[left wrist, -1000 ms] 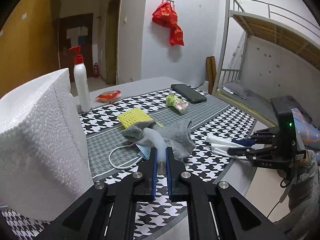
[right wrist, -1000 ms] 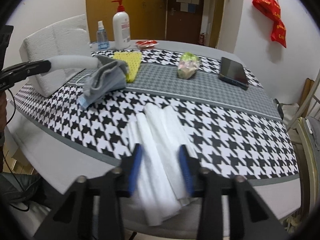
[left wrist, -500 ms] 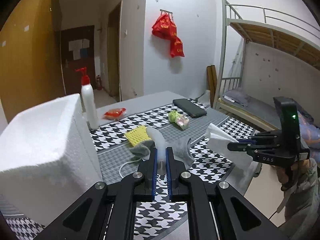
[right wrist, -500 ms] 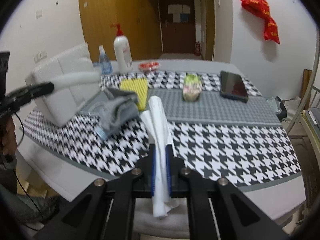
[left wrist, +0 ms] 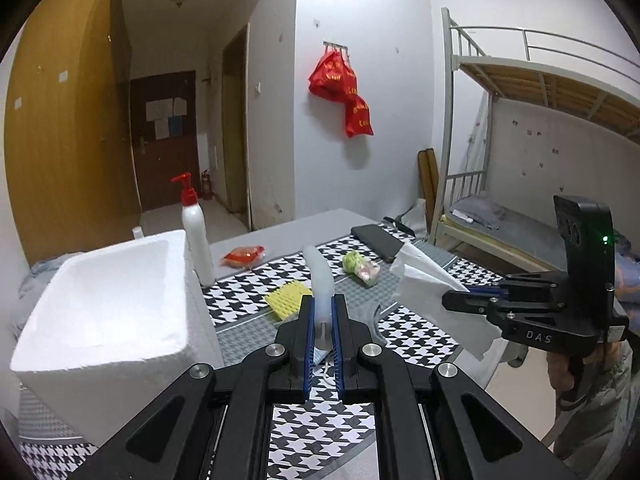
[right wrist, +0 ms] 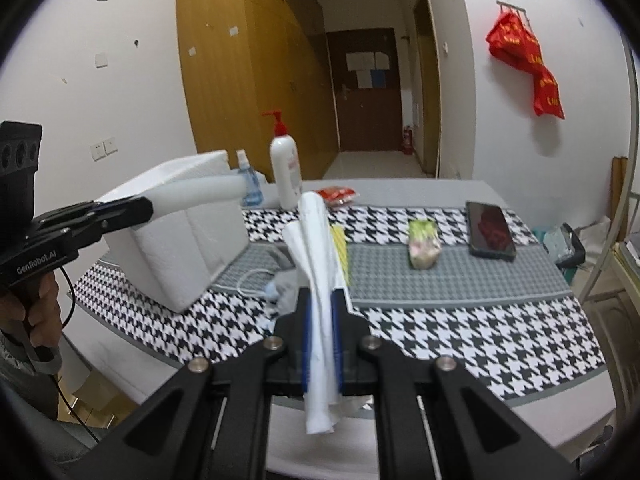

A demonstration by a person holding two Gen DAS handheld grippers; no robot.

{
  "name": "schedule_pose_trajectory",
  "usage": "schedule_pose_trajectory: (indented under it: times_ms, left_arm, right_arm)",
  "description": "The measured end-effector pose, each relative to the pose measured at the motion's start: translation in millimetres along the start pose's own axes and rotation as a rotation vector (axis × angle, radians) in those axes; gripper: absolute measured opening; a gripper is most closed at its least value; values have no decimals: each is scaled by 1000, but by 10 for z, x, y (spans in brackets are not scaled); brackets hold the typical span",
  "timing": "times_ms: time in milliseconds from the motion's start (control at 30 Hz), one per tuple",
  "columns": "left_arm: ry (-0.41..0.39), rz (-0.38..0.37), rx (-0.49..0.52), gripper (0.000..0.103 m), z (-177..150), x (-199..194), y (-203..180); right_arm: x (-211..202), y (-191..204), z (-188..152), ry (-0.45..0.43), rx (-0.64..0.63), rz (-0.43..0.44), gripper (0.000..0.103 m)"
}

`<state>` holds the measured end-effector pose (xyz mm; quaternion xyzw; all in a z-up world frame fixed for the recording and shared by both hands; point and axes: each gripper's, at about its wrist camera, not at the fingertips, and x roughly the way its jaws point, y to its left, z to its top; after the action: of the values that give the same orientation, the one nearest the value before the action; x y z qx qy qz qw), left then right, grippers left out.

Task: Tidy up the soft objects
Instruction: 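Carry the white tube with the left gripper while the right gripper carries the cloth toward the foam box, then lower the white tube into the foam box and open the left gripper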

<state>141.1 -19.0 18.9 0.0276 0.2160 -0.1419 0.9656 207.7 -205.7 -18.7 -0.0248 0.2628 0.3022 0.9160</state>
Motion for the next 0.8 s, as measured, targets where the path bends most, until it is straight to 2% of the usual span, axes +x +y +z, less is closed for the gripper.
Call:
schedule_pose_trajectory:
  times_ms: [367,600,800]
  left_arm:
    - [-34,50,-19,8,66,-243,122]
    - [-53,24,-35,8,85,-367,147]
    - [-88,57,-32,8,113,-506,233]
  right_arm:
    - [-2,278,159,-34,-21,25,12]
    - [9,427,216,-35,-25,32,12]
    - [-8,530,287,-46,-47,40,12]
